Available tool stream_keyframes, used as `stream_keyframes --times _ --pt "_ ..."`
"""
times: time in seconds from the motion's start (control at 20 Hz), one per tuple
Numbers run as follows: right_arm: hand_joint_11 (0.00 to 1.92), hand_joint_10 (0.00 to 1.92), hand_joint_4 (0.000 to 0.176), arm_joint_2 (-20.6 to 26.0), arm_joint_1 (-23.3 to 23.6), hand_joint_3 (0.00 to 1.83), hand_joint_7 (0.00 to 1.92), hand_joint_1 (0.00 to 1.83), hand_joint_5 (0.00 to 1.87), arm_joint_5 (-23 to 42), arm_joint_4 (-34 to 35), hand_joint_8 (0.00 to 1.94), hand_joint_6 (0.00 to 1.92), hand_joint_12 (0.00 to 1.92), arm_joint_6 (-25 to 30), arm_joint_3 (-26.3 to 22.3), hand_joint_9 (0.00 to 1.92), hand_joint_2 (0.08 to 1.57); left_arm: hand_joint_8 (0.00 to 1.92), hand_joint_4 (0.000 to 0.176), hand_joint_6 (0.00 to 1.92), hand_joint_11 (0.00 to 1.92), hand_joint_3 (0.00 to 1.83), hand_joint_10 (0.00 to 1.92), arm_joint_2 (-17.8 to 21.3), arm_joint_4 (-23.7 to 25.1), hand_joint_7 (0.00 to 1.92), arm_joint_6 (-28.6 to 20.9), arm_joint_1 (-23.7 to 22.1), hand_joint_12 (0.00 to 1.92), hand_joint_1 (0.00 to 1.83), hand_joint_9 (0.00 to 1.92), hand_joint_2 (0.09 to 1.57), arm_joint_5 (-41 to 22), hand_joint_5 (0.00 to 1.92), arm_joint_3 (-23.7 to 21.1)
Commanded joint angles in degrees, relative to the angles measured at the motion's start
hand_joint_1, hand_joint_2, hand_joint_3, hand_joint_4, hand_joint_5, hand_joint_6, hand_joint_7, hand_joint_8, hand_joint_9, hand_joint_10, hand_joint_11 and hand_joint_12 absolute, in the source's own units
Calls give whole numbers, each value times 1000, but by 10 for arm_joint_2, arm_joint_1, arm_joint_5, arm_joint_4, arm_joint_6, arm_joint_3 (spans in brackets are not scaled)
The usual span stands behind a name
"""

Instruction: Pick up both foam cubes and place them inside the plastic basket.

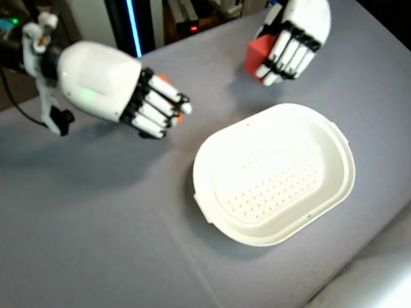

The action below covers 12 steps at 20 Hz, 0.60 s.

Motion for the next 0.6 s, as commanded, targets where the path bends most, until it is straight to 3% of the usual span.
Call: stream_keyframes --times 0.0,0.15,0.3,0.35,0.4,0.45,0.5,0.55 --pt "538 1517 0 -8 16 0 772 1339 609 61 20 1302 1413 1613 -6 10 749 1238 1375 0 1305 751 0 1535 -9 -27 749 3 -13 1588 1343 783 1236 -44 625 11" --pt "509 1490 0 -52 72 1 741 1336 579 27 42 1382 1435 1594 -27 56 750 1248 1305 0 1245 779 0 1477 -49 -46 772 12 -66 1475 1351 822 1216 18 655 64" --pt "558 1561 0 -96 120 0 698 1327 570 -25 74 1453 1420 1656 -60 101 719 1267 1272 0 1075 831 0 1504 -86 -52 842 40 -118 1654 1362 877 1194 89 699 104" --pt "597 1594 0 -108 128 0 710 1326 558 -40 83 1462 1378 1722 -60 118 746 1267 1449 0 1156 785 1 1527 -97 -53 836 36 -126 1812 1245 856 1229 103 686 120" --pt "566 1452 0 -121 137 8 727 1171 515 -57 88 1545 1482 1740 -60 134 648 1309 1420 0 1195 715 0 1467 -105 -60 860 38 -131 1852 1224 823 1225 117 694 130" --pt "321 1294 0 -128 142 8 457 704 304 -69 90 1079 1044 1761 -61 142 435 1334 1393 0 1340 658 3 1334 -109 -63 826 38 -133 1810 1175 747 1245 122 645 136" --pt "169 1193 0 -136 147 5 337 381 167 -80 93 818 782 1782 -62 151 315 1344 1028 0 1440 610 2 1218 -114 -70 635 39 -133 1776 1061 685 1280 129 651 143" --pt "33 1000 42 -139 147 0 141 75 33 -87 101 461 397 1648 -69 156 62 1288 821 0 893 609 0 1236 -117 -74 531 39 -133 1790 882 629 1270 132 406 147"
